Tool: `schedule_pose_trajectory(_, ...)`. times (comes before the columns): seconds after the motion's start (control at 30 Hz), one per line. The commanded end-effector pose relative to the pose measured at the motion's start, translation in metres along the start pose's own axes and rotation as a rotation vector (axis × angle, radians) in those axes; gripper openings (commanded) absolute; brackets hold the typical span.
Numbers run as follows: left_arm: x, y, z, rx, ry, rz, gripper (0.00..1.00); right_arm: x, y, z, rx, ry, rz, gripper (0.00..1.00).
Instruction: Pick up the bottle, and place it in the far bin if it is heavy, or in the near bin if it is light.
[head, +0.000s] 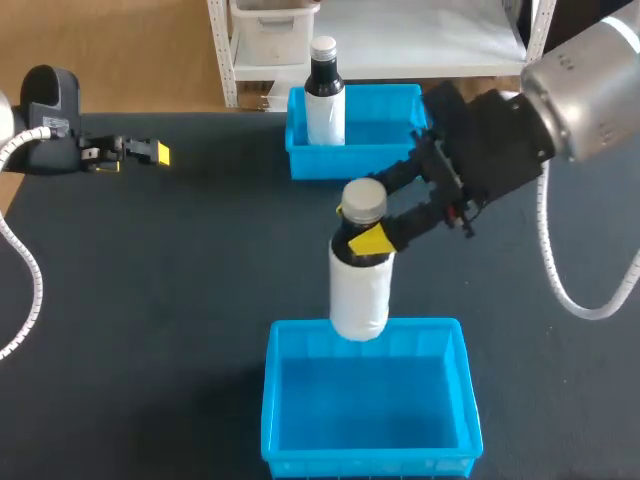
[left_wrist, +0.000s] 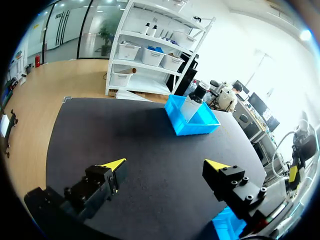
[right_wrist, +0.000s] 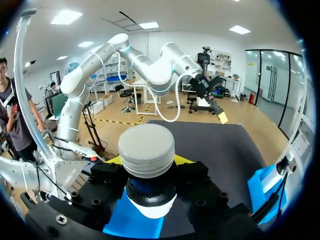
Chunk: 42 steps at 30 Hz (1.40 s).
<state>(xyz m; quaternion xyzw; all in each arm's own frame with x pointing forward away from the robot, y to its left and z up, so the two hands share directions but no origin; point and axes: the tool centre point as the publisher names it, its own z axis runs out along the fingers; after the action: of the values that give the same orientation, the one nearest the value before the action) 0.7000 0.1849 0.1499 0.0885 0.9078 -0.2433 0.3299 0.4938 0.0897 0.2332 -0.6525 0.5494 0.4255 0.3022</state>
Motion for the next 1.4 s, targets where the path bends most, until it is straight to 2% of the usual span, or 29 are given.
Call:
schedule_pose_trajectory(0.03, 0.000, 0.000, 0.000, 0.000, 0.000, 0.000, 1.00, 0.000, -0.006, 0.015, -0.048, -0.003, -0.005, 0.24)
schedule_pose_trajectory(0.13, 0.000, 0.000, 0.000, 0.000, 0.000, 0.000, 1.00, 0.001, 0.006, 0.025, -0.085, -0.003, -0.014, 0.24)
schedule_pose_trajectory(0.37, 0.000, 0.000, 0.000, 0.000, 0.000, 0.000, 1.00, 0.011, 0.013, 0.040, -0.143, 0.007, -0.038, 0.25)
schedule_pose_trajectory(0.7, 0.000, 0.000, 0.000, 0.000, 0.000, 0.000, 1.00, 0.035, 0.011, 0.068, -0.227, 0.016, -0.066, 0.26)
schedule_pose_trajectory(1.07, 0.000, 0.000, 0.000, 0.000, 0.000, 0.000, 1.00, 0.063, 0.005, 0.085, -0.264, 0.054, -0.085, 0.26)
schedule_pose_trajectory(1.3, 0.000, 0.000, 0.000, 0.000, 0.000, 0.000, 1.00, 0.071, 0.004, 0.091, -0.278, 0.065, -0.087, 0.33)
schedule_pose_trajectory(1.4, 0.000, 0.000, 0.000, 0.000, 0.000, 0.000, 1.00, 0.073, 0.004, 0.092, -0.282, 0.066, -0.086, 0.40)
